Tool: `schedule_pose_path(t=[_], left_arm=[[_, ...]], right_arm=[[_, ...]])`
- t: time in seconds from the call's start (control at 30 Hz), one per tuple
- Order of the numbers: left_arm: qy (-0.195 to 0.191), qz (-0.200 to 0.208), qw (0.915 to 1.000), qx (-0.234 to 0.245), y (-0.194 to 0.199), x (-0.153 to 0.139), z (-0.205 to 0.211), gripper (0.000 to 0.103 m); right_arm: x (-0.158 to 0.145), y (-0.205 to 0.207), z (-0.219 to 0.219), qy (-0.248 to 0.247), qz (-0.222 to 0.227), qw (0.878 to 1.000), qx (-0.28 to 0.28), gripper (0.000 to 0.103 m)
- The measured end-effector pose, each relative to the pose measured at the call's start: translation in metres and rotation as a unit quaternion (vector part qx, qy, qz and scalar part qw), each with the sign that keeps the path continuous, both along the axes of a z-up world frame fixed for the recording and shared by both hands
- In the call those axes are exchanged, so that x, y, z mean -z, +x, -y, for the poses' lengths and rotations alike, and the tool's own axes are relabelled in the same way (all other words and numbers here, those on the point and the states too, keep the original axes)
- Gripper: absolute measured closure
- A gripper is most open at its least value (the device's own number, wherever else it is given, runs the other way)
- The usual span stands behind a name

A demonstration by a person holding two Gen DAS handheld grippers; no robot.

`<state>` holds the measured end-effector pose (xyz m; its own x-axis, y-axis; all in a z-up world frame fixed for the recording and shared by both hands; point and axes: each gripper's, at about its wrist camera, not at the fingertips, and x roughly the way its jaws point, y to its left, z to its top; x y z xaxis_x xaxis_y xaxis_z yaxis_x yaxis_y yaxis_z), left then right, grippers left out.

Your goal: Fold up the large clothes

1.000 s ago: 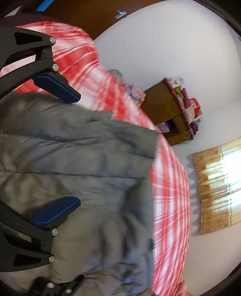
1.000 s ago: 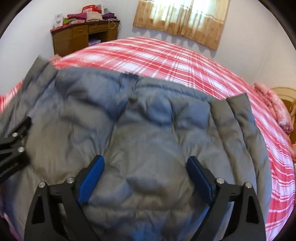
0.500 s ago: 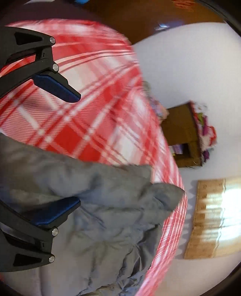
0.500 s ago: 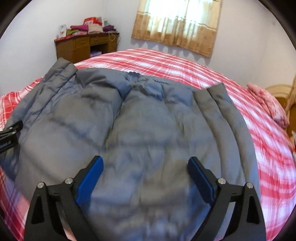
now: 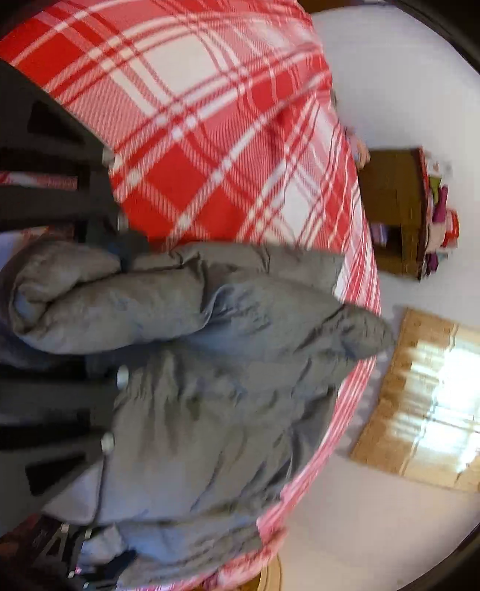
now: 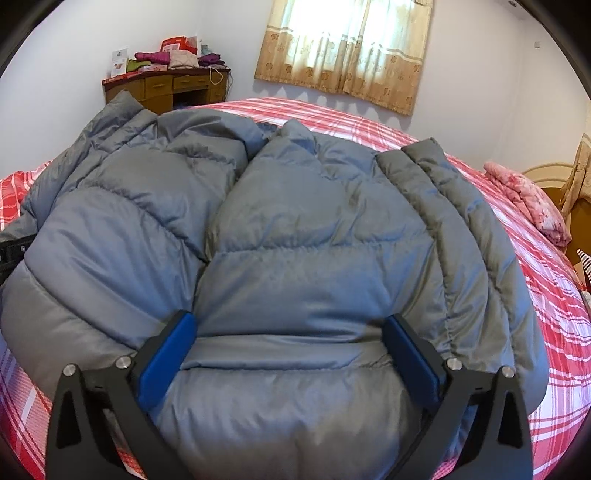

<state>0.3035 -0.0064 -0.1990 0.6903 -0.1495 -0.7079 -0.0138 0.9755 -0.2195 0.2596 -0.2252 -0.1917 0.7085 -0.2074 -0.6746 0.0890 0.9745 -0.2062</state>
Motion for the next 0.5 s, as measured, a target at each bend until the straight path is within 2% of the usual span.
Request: schedule_pose_path(t=[0.03,0.13,0.27,0.5], left_arm=[[-0.007,-0.001,0.9999,0.010,0.000,-0.001,0.001,0.090],[-0.012,0.004,0.9999,0.010,-0.002,-0.006,-0.005,0.096],[-0.029,0.023,0.9993,0.009,-0.009,-0.019,-0.019,0.097],[-0.029,0.034,0.9990,0.007,-0.022,-0.025,-0.033,0.097]], right_arm=[[0.000,-0.001,-0.001,-0.002,0.000,1.000,0.000,0.000],[-0.001,-0.001,-0.002,0.000,-0.002,1.000,0.000,0.000],[-0.003,-0.004,-0.008,-0.005,-0.002,1.000,0.004,0.000],[-0.001,-0.008,-0.021,-0.010,0.000,1.000,0.005,0.001]])
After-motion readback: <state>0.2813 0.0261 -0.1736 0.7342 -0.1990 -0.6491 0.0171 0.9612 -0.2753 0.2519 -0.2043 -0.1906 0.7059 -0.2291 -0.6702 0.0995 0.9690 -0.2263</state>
